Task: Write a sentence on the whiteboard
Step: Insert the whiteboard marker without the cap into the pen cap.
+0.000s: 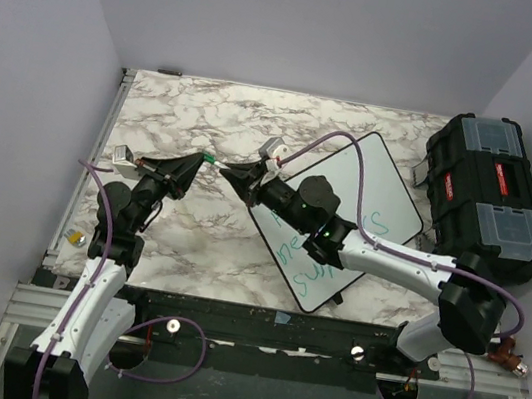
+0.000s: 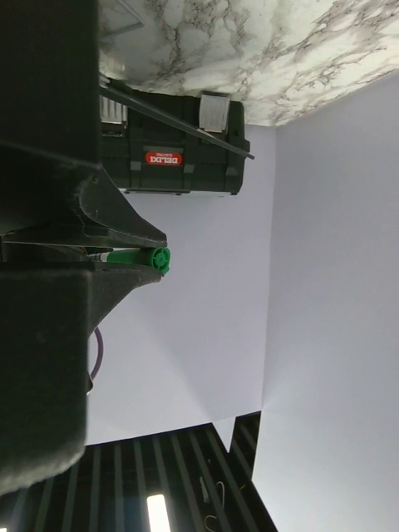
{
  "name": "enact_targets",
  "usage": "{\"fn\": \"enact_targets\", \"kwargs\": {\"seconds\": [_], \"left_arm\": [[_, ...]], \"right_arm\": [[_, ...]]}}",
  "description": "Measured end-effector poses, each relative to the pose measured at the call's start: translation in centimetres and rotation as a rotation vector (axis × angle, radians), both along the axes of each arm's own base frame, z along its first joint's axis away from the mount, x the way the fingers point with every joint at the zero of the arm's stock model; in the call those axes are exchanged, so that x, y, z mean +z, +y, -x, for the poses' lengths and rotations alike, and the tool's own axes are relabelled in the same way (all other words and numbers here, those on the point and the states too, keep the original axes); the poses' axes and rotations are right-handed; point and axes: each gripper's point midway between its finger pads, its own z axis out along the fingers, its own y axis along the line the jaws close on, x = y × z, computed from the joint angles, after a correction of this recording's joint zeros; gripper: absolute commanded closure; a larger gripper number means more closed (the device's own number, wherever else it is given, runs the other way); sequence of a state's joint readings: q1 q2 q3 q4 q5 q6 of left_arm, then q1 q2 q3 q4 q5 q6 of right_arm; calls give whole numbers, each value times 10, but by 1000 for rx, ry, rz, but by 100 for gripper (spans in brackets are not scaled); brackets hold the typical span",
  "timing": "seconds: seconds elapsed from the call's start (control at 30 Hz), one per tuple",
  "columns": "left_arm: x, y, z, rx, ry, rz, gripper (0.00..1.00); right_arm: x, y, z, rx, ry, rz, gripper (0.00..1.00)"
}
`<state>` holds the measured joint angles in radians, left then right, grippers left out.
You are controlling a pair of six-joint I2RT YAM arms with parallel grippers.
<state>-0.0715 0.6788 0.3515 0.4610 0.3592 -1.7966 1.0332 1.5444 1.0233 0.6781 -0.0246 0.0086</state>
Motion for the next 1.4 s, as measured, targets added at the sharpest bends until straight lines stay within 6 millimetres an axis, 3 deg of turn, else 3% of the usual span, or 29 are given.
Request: {"fn": "enact_targets", "kwargs": {"seconds": [0.37,0.77,0.93,1.13,1.27,1.3,1.4], "left_arm": [[-9,2,-3,10,33,-17,100],[-2,1,-2,-5,28,-33,100],[-8,0,-2,-11,49,-42,100],[-11,-3,0,-32,47,-66,100],[-9,-7,5,-55,30,-81,100],[-9,-9,7,-69,23,-89,100],[-9,-11,12,-93,10,-111,100]], "right_arm": [[-7,6,-1,2,-204,150,99],[-4,6,3,-14,-450,236,96],[-10,6,5,-8,-447,257,70],[-25,6,17,35,-372,302,46],[-27,0,23,51,-323,312,5],[-25,-2,25,52,-314,307,1],[-14,-11,31,50,-294,279,0]]}}
